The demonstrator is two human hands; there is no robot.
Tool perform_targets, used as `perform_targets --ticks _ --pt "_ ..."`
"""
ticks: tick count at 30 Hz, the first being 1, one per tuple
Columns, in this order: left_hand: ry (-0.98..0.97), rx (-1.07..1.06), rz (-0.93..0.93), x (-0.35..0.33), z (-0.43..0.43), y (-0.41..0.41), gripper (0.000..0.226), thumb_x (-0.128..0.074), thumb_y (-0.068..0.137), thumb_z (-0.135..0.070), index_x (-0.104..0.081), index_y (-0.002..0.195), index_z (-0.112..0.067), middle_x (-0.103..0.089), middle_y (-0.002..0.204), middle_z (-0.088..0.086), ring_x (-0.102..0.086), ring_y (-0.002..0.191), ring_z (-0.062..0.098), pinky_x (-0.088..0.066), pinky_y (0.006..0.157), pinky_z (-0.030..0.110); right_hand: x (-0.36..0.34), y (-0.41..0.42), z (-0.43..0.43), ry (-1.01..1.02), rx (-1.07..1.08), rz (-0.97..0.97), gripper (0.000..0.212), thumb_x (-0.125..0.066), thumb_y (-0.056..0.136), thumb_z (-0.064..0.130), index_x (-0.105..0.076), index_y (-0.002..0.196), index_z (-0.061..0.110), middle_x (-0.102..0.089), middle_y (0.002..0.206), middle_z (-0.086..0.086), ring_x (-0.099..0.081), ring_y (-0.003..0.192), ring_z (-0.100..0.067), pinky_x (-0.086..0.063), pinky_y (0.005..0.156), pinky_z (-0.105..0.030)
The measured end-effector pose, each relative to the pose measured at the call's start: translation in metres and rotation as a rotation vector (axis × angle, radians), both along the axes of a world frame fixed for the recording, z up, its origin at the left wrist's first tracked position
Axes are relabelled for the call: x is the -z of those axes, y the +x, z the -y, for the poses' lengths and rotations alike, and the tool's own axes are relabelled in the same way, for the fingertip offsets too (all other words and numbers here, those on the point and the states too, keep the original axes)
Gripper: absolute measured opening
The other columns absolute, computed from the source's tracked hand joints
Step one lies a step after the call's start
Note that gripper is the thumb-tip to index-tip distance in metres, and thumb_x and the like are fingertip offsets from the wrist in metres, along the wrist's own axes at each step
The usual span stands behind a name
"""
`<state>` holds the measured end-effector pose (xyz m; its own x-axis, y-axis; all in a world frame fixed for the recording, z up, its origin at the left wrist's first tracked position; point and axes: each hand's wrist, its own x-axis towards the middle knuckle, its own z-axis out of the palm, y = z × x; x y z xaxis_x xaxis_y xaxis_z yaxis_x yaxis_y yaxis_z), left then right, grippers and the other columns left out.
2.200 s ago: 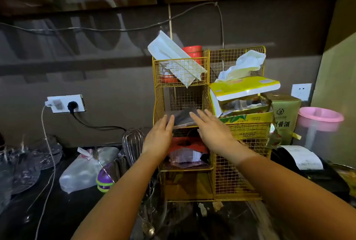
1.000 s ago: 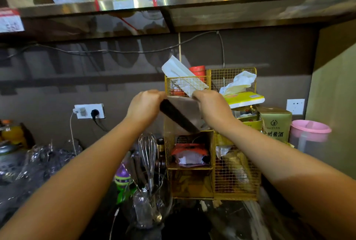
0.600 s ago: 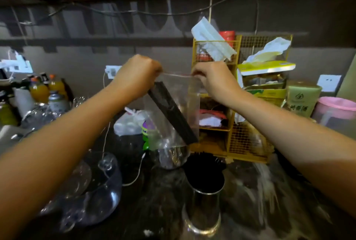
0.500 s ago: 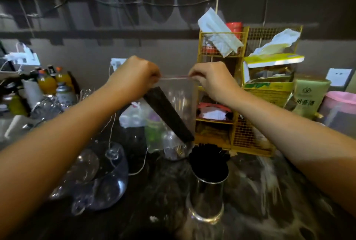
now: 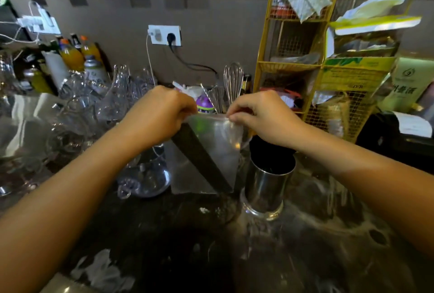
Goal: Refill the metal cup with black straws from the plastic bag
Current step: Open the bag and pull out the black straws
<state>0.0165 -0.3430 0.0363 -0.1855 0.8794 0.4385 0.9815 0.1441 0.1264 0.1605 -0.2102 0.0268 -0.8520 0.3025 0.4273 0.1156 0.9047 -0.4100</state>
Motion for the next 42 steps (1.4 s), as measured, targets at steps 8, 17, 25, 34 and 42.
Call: perform_targets --ticks 8,17,25,34,42 --pt "-0.149 0.073 0.114 0.058 -0.001 0.009 0.020 -0.051 0.078 -0.004 -0.067 0.089 -0.009 -0.071 0.093 0.018 -0.063 0.091 0.035 -0.051 0.081 0.045 0.049 0.010 0.024 -0.169 -0.026 0.220 0.006 -0.064 0.078 0.008 -0.067 0.083 0.006 -0.061 0.065 0.005 -0.051 0.051 0.020 -0.039 0.056 0.002" --pt "-0.139 0.248 0.191 0.096 -0.010 0.017 0.019 -0.050 0.079 -0.003 -0.066 0.088 -0.005 -0.067 0.095 0.018 -0.061 0.093 0.033 -0.050 0.085 0.046 0.082 0.010 0.039 -0.493 0.052 0.365 0.020 -0.055 0.086 0.012 -0.056 0.067 0.007 -0.056 0.049 0.000 -0.054 0.034 -0.002 -0.047 0.039 -0.010" --pt "0.020 0.028 0.767 0.119 -0.007 0.028 0.006 -0.055 0.083 -0.015 -0.056 0.079 -0.011 -0.052 0.071 0.003 -0.051 0.058 0.002 -0.040 0.056 0.009 0.090 0.007 0.040 -0.910 0.124 0.264 0.025 -0.053 0.087 0.009 -0.047 0.063 0.012 -0.053 0.052 -0.004 -0.051 0.032 -0.004 -0.046 0.036 -0.014" --pt "-0.266 0.145 1.261 0.122 -0.018 0.032 0.031 -0.043 0.089 -0.028 -0.053 0.063 -0.014 -0.055 0.058 0.008 -0.050 0.044 0.007 -0.040 0.043 0.016 0.099 0.007 0.032 -1.125 0.002 0.307 0.010 -0.056 0.084 0.015 -0.058 0.076 0.009 -0.063 0.069 -0.003 -0.060 0.057 -0.007 -0.050 0.048 -0.015" --pt "-0.347 0.152 1.246 0.128 -0.018 0.037 0.033 -0.047 0.087 -0.029 -0.057 0.062 -0.010 -0.058 0.054 0.001 -0.054 0.047 0.008 -0.044 0.046 0.014 0.105 0.011 0.030 -1.086 -0.019 0.428 0.018 -0.052 0.086 0.008 -0.060 0.070 0.011 -0.061 0.068 -0.003 -0.059 0.062 -0.009 -0.048 0.052 -0.015"
